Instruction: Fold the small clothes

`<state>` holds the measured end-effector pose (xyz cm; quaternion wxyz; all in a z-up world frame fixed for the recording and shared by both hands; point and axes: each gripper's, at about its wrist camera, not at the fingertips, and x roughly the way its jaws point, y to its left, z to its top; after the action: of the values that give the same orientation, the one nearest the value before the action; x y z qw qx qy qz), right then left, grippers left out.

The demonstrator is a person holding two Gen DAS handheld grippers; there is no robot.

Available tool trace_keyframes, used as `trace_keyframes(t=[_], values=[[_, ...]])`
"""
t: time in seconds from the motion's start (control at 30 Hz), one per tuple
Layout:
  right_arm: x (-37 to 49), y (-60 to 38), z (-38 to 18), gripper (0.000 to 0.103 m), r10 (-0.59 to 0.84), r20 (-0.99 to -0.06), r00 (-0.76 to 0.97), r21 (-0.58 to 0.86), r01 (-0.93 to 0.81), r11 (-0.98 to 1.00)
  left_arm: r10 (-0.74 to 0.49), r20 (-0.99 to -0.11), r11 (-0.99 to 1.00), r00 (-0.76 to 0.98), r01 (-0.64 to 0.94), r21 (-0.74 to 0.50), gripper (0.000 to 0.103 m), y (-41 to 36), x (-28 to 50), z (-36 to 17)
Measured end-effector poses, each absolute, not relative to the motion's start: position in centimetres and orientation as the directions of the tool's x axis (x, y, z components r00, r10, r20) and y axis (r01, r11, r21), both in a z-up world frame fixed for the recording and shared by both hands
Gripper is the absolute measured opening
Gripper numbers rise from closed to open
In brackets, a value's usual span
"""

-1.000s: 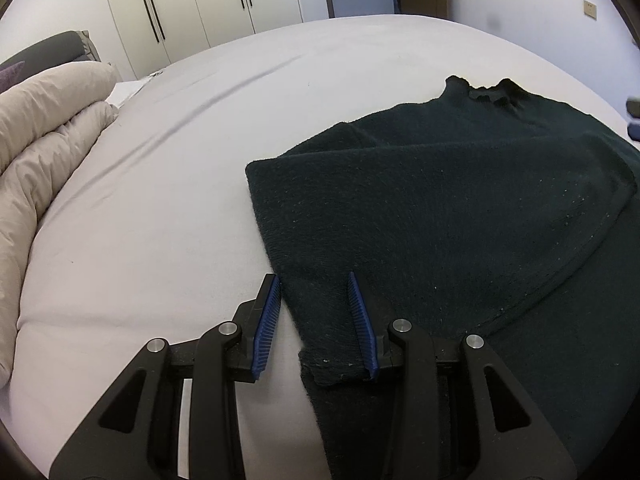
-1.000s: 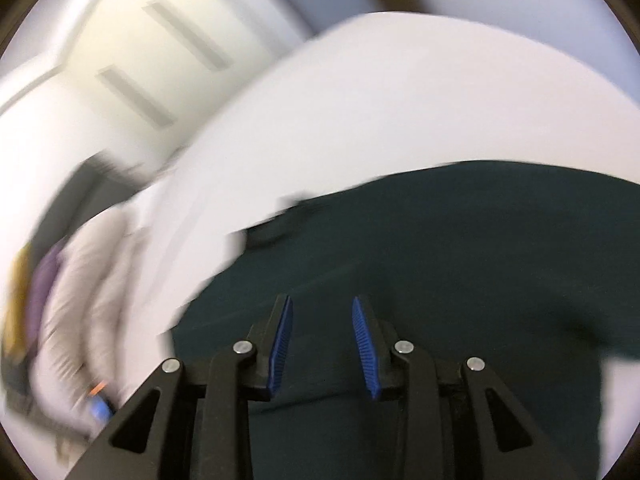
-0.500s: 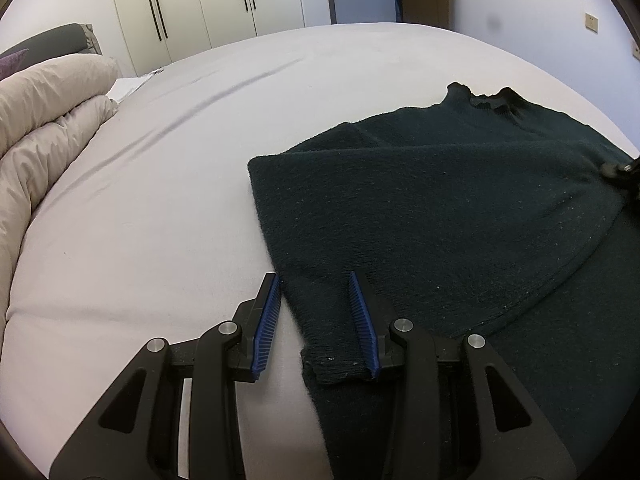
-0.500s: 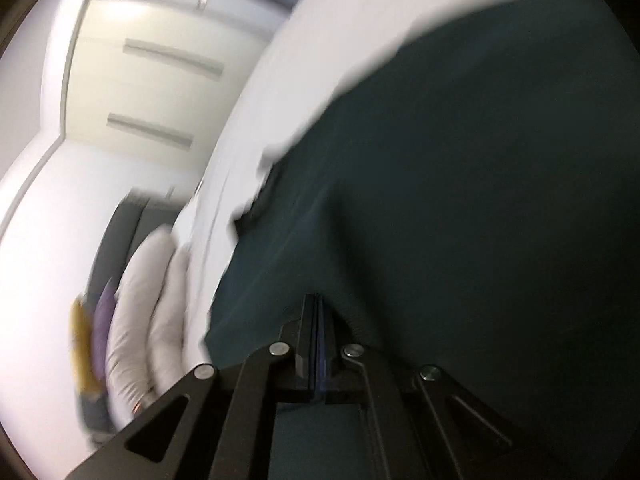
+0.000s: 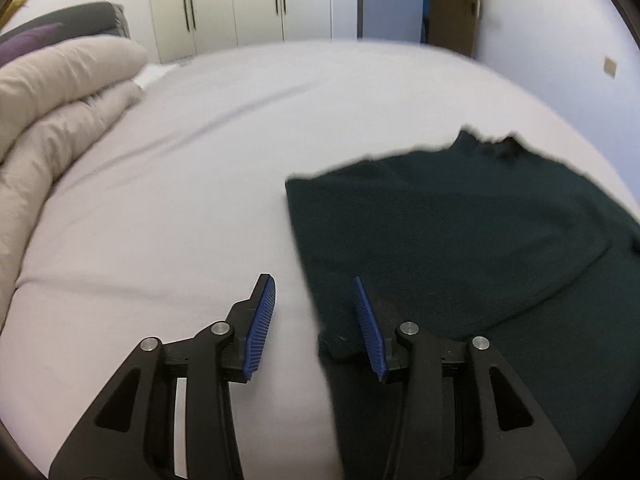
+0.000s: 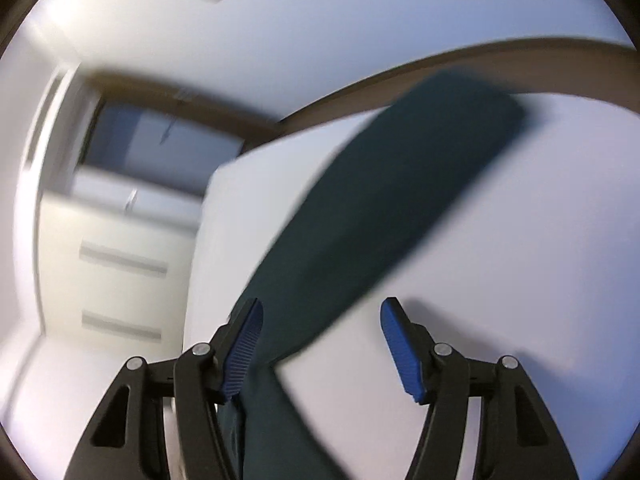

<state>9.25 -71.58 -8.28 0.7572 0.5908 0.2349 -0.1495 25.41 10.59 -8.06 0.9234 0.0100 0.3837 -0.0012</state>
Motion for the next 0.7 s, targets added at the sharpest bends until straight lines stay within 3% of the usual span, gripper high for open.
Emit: trace_keyframes(t=[0.1,0.33,0.4,0.5,0.7], values=[[6.6,-74.4,-10.4,0.049,0.068,-0.485,0.872,0.871,0.476,0.119,-0.026,-0.683,0.999,0.730,0.042,0.007,0.041,9.1,23.1,-6.4],[9.9,-72.9,-11.4,0.052,0.078,-0.481,0.873,0.876,0.478,0.064,-0.146,-0.675,0.988,0.723,0.143,-0.061,0.051,3.9,18.3,-5.1],[10.5,-73.0,-11.4,0.052,0.057,-0.473,0.879,0.881,0.472,0.022,-0.189,-0.678,0.981,0.711,0.171,-0.094,0.060,2.8,17.5,-5.1],[10.8,-73.9,-11.4,0.050,0.002,-0.455,0.890,0.890,0.455,-0.025,-0.215,-0.688,0.975,0.694,0.187,-0.117,0.061,1.8,17.2,-5.5],[10.9,-76.0,-11.1,0.018,-0.069,-0.476,0.877,0.878,0.478,0.017,-0.278,-0.697,0.960,0.661,0.159,-0.233,0.061,2.5,18.4,-6.4]])
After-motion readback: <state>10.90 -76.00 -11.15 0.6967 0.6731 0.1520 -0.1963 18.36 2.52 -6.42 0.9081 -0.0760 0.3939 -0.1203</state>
